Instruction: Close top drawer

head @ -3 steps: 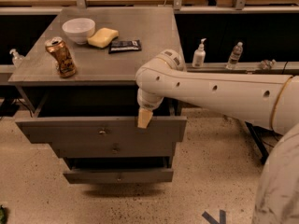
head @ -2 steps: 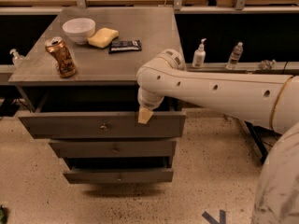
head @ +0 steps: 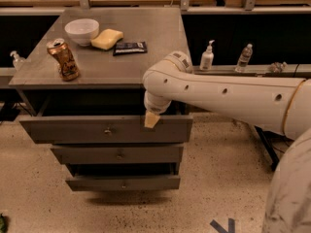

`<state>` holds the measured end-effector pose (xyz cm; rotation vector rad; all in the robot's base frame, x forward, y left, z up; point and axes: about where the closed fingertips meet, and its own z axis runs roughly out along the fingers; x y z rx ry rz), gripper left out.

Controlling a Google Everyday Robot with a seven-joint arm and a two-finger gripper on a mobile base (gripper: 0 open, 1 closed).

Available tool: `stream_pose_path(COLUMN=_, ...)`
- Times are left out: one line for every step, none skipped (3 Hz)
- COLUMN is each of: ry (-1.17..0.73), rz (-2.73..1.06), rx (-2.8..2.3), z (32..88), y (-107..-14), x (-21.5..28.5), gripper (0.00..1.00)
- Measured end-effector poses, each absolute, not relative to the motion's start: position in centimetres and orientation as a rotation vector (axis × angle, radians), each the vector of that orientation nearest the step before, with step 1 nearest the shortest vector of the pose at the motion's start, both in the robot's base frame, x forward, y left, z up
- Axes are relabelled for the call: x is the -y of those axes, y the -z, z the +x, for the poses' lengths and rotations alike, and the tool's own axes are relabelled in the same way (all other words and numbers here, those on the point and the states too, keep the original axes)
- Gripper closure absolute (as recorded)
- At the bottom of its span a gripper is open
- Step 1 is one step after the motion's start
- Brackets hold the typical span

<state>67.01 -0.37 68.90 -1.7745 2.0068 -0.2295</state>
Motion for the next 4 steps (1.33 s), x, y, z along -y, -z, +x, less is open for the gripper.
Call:
stream_pose_path(ry=0.229, rz=-1.774, rx=-2.007, z=67.0, y=-68.9, x=0.4, gripper=0.63)
stream_pose_path(ry=0.182, rz=-1.701, rx=-1.996, z=64.0, y=-69.8, x=1.3, gripper=0.57)
stream_pose_path(ry=0.095, rz=-1.59, rx=-1.974, z=59.4, y=-71.4, x=2.8, gripper=0.36)
stream_pose_path(ry=0.032, rz=-1.528, rx=-1.954, z=57.2, y=-72.4, x=3.5, gripper=0.27)
